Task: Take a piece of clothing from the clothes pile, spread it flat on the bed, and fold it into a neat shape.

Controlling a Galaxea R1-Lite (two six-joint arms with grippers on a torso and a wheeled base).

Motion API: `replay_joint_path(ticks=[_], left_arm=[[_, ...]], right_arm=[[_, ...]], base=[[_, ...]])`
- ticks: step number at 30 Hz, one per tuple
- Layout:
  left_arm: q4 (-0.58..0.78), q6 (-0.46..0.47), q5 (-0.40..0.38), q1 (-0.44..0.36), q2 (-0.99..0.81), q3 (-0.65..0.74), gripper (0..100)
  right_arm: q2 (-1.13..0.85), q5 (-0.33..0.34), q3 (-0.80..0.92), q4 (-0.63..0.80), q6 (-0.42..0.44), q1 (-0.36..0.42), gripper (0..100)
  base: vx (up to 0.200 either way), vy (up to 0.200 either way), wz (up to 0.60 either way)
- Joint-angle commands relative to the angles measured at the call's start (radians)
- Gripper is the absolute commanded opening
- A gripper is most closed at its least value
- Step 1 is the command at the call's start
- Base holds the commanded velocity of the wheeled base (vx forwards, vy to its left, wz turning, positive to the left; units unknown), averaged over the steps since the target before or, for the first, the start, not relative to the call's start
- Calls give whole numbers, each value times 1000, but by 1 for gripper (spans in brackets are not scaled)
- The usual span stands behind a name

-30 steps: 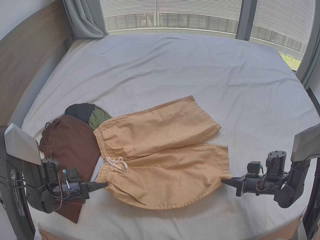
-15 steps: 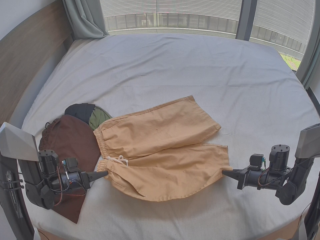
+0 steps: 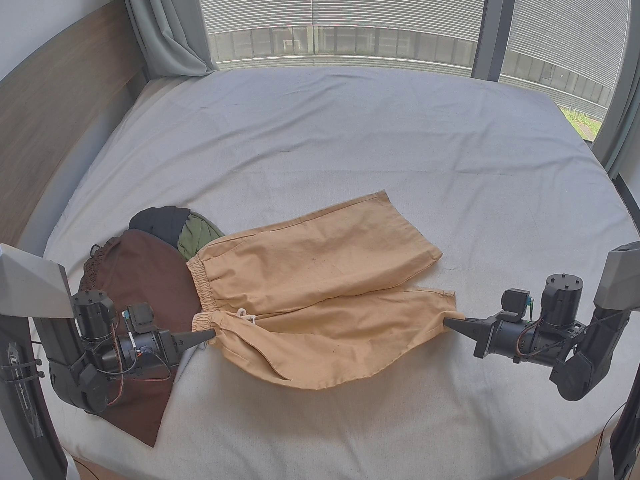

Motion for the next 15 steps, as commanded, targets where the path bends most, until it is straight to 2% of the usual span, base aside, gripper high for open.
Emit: replay_joint_path(ticks=[1, 11, 15], left_arm=[[-1, -13, 2, 0, -25, -13, 0], [-1, -16, 20, 0, -22, -39, 0], [-1, -49, 21, 2, -25, -56, 0]], right_arm=[[-25, -1, -28, -1, 27, 4, 0], [-31, -3, -64, -1, 34, 1, 0], [-32, -4, -80, -1, 46, 0, 0]], base=[[0, 0, 0], [0, 0, 0], [0, 0, 0]])
